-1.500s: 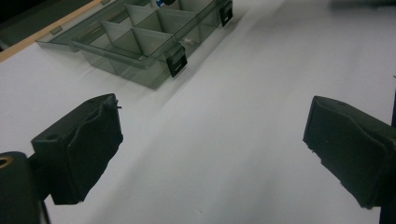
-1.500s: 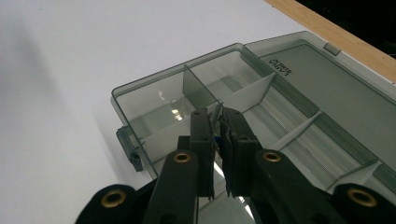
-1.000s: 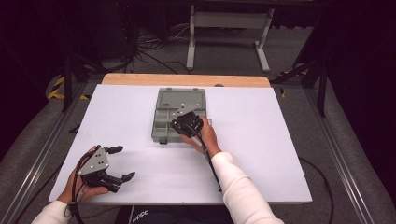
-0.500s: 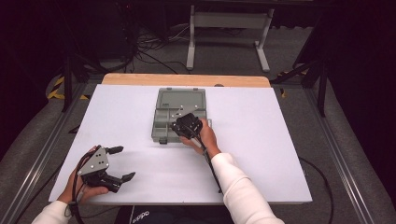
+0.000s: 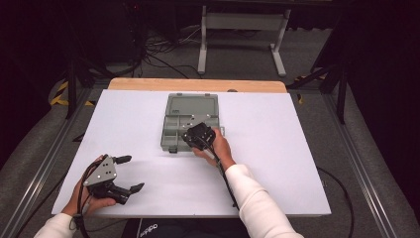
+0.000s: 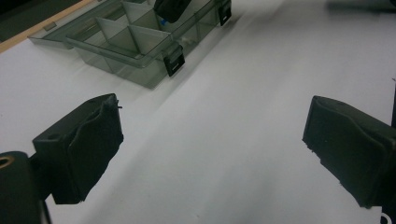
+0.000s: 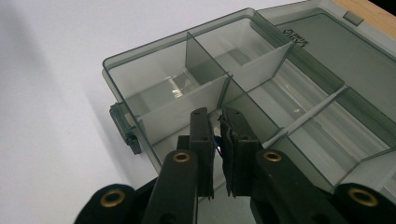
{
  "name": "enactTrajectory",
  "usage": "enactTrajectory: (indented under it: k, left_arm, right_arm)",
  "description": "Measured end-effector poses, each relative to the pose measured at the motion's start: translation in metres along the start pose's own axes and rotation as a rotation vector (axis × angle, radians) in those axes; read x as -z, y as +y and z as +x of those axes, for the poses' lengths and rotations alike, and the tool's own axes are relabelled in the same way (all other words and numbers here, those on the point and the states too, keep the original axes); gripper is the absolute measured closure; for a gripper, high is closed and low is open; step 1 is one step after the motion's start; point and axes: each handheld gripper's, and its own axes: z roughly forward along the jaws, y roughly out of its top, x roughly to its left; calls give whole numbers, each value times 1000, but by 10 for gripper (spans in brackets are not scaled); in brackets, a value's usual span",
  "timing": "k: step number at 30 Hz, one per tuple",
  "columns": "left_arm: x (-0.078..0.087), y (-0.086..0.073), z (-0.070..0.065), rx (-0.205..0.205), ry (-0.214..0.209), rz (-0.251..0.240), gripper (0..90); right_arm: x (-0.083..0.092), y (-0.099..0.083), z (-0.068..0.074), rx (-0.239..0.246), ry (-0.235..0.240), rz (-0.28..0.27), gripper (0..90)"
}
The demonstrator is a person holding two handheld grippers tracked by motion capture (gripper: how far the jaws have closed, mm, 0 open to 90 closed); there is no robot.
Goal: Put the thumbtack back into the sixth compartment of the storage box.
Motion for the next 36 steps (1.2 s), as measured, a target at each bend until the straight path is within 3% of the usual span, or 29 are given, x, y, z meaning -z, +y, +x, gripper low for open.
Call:
enactTrajectory:
  k: [9, 15, 24, 26, 28, 30, 36]
  left_arm:
    - [0, 0, 0, 5, 2, -1, 54]
    - [2, 0, 1, 19, 12, -7, 56]
    - [5, -1, 1, 36, 30, -4, 69]
    - [5, -1, 2, 40, 33, -4, 74]
    - [4, -1, 2, 40, 35, -2, 74]
    - [2, -1, 1, 41, 41, 5, 74]
    - [-4, 1, 8, 56, 48, 11, 78]
  right_arm:
    - [3, -3, 2, -2, 18, -2, 820]
    - [15, -6, 1, -22, 21, -46, 753]
    - [59, -28, 0, 9, -5, -133, 656]
    - [70, -36, -1, 26, -30, -140, 617]
    - [74, -38, -2, 22, -33, -146, 597]
    - [89, -50, -6, 6, -36, -182, 552]
    - [109, -68, -19, -19, -63, -199, 450]
